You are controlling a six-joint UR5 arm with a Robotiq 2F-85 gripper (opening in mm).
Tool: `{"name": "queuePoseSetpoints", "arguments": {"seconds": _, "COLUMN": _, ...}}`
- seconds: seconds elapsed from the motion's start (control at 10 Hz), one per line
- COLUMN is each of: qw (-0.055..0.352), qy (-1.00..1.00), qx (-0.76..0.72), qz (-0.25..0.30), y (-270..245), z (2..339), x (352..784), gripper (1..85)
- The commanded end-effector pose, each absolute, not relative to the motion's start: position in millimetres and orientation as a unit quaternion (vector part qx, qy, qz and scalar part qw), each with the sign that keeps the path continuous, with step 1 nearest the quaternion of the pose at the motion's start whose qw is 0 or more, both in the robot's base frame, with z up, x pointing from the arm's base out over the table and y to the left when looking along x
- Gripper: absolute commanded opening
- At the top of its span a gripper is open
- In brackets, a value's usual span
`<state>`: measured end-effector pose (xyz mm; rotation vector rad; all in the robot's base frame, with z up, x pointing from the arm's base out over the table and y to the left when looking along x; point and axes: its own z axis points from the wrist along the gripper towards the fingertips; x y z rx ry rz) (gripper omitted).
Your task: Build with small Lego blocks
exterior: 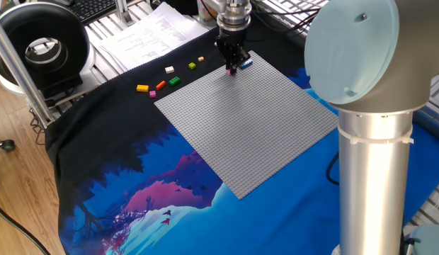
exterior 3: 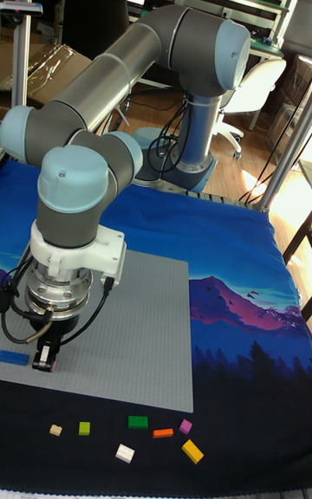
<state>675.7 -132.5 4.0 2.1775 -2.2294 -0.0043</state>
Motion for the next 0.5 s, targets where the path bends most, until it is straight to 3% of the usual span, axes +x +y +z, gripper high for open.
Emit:
{"name": "queuePoseSetpoints", "arguments": {"seconds": 0.0, "qw": 0.027, "qy": -0.704, "qx": 0.710, "qz": 0.017, "y": -141, "z": 19, "x": 684, "gripper": 19.3}}
{"name": "queuePoseSetpoints", "arguments": {"seconds": 0.4, "qw": 0.010, "qy": -0.715, "qx": 0.699, "qz": -0.022, "y": -130, "z": 9, "x": 674, "gripper": 19.3}}
